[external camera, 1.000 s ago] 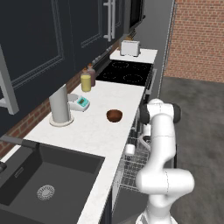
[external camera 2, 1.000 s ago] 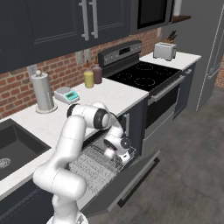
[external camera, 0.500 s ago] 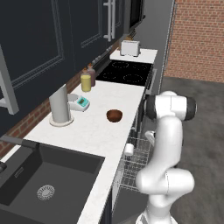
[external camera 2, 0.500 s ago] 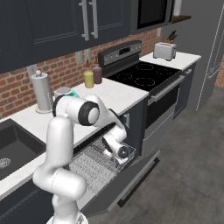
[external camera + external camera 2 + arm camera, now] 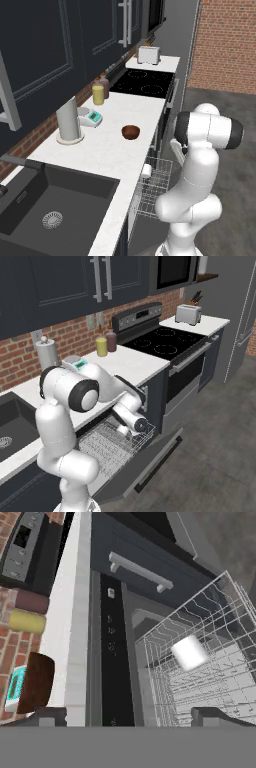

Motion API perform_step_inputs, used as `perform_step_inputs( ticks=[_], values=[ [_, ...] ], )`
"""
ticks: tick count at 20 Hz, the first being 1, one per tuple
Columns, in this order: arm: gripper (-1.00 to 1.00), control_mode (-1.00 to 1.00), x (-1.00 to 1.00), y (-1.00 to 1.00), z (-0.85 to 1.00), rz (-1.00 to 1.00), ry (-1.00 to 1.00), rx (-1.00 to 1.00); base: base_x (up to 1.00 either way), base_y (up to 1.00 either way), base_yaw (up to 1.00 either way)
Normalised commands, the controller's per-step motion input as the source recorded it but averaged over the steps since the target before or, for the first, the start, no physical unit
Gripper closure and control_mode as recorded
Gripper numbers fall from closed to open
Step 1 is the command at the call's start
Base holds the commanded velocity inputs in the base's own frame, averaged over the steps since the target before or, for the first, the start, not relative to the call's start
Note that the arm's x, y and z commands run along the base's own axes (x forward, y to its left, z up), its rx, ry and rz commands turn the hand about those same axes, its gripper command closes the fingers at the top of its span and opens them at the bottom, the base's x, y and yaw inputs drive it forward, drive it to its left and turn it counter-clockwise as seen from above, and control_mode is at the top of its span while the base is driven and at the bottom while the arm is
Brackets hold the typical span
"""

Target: Pick up the cup and bowl from the counter, place them in the dishwasher, and close the dishwasher door.

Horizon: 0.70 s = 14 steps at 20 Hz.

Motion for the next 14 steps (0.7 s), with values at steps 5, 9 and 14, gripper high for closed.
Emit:
perform_step_inputs(
  ticks=[5, 9, 14],
  values=[
    [-1.0, -1.0, 0.12, -0.09, 1.0, 0.01, 0.17, 0.14, 0.0, 0.0, 0.0],
    [-1.0, -1.0, 0.0, -0.04, 1.0, 0.06, 0.21, 0.08, 0.0, 0.0, 0.0],
    [-1.0, -1.0, 0.0, 0.24, 0.89, 0.12, 0.19, 0.0, 0.0, 0.0, 0.0]
  ],
)
